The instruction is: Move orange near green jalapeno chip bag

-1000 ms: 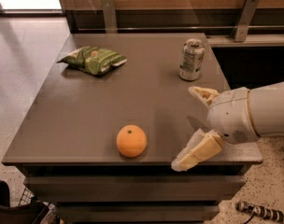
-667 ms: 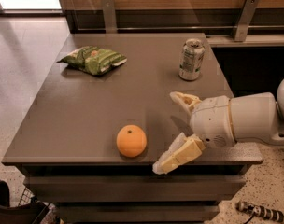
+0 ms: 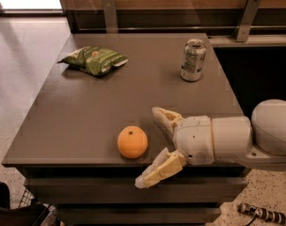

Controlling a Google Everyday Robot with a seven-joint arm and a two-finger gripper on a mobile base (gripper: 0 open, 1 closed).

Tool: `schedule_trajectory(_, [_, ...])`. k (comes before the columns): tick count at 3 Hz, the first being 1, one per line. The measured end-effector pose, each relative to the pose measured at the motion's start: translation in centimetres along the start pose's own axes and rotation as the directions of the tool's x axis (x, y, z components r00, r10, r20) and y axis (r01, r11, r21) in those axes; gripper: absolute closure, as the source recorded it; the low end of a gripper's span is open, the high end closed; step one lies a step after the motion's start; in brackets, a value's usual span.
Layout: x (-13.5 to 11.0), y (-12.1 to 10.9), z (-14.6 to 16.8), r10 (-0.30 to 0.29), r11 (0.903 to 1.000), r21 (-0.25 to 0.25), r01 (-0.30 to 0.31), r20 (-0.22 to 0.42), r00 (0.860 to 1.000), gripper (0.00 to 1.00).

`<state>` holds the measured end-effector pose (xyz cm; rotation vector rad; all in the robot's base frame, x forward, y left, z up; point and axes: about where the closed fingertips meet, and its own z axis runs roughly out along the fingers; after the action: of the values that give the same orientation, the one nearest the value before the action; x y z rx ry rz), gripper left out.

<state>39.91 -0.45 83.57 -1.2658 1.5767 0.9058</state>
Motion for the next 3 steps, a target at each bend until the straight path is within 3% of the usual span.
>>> schedule_trajectory(1, [0.11, -0.34, 1.33, -0.008, 0.9999, -0.006, 0.009, 0.033, 0.999, 0.02])
schedule_trajectory(2, [-0.03, -0.19, 1.33, -0.011, 0.9999, -0.008, 0.011, 0.029, 1.0, 0.25])
schedule_trajectory(3, [-0.2, -0.03, 1.5, -0.015, 0.9998, -0.011, 0.015, 0.027, 1.0, 0.55])
